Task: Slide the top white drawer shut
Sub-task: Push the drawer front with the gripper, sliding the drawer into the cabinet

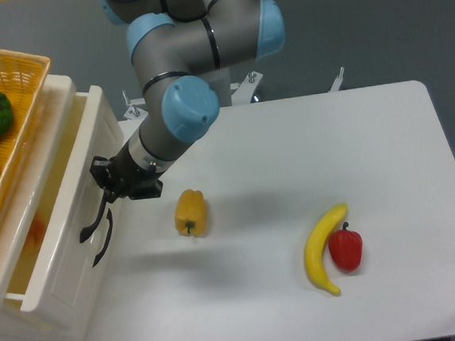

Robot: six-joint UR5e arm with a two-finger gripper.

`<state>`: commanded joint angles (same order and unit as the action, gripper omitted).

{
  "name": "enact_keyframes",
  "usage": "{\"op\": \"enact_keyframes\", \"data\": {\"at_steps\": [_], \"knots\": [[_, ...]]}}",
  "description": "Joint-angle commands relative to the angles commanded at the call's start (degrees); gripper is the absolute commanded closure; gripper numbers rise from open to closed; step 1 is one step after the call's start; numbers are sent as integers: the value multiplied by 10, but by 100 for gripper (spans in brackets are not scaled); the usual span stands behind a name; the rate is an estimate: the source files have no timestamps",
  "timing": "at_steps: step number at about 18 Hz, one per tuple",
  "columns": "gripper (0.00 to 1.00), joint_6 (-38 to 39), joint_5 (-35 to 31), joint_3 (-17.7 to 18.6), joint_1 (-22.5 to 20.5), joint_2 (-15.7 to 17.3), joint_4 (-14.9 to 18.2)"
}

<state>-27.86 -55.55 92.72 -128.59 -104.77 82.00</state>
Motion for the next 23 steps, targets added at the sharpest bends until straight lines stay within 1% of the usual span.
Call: {"op": "enact_keyframes", "data": {"at_steps": [10,15,18,21,23], "knots": [[100,10,1,0,22,-2,-3],[100,33,1,0,33,-7,-41],[100,27,-3,-2,32,-8,-44],[97,26,-6,-11,26,-9,-45],[97,25,-20,-11,15,-8,-45]]}}
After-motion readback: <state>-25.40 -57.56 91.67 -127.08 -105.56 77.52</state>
